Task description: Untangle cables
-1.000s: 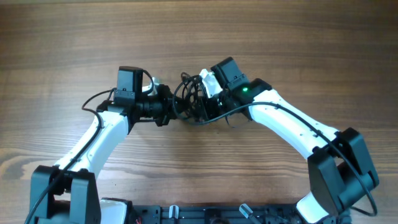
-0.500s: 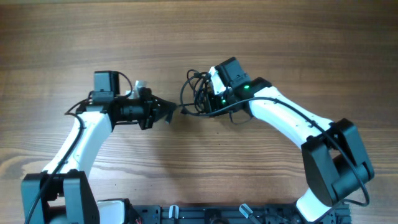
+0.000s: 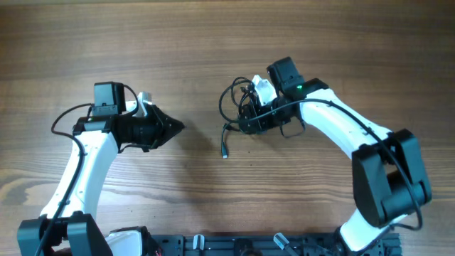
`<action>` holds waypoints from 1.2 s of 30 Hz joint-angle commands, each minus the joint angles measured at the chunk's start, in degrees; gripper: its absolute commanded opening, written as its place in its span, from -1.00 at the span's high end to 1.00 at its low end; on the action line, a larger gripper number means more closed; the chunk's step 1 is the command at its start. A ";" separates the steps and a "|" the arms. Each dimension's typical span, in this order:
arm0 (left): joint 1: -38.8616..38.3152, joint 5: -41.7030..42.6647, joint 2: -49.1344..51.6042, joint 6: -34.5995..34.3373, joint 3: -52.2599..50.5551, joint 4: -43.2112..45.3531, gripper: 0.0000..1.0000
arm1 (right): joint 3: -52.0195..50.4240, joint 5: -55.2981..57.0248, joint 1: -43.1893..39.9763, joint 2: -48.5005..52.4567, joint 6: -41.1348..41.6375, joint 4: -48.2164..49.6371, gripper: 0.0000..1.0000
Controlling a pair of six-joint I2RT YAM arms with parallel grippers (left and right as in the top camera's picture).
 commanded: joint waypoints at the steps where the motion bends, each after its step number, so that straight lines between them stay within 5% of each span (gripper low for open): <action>1: -2.38 -7.02 -0.31 1.68 0.55 2.38 -0.42 | 2.32 -4.66 0.35 -7.13 -0.26 -0.76 -1.00; 2: -3.04 -7.04 -0.31 1.51 0.55 4.92 -0.58 | 2.32 -2.34 0.33 -8.39 0.20 -2.12 -1.00; 8: -5.95 -18.64 0.87 1.62 0.55 9.09 -0.85 | 1.42 4.07 1.01 -7.13 15.72 -3.37 -0.99; 13: -7.45 -18.80 1.75 1.77 0.55 9.51 -0.92 | -2.25 -9.14 6.10 -5.97 15.72 7.89 -0.99; 21: -7.48 -18.97 1.75 2.97 0.55 9.53 -0.89 | -2.32 -10.34 13.40 -5.99 16.33 15.78 -0.99; 26: -8.22 -18.29 1.73 9.44 0.55 10.40 -0.95 | -2.32 -29.49 6.47 -8.72 16.37 12.85 -0.99; 31: -8.22 -18.32 1.73 9.46 0.55 10.38 -0.99 | -2.34 -10.16 -0.02 -8.87 16.31 -2.05 -0.99; 36: -8.22 -18.32 1.73 9.46 0.55 10.38 -0.99 | -3.58 -9.73 -0.17 -8.87 20.72 -7.15 -1.00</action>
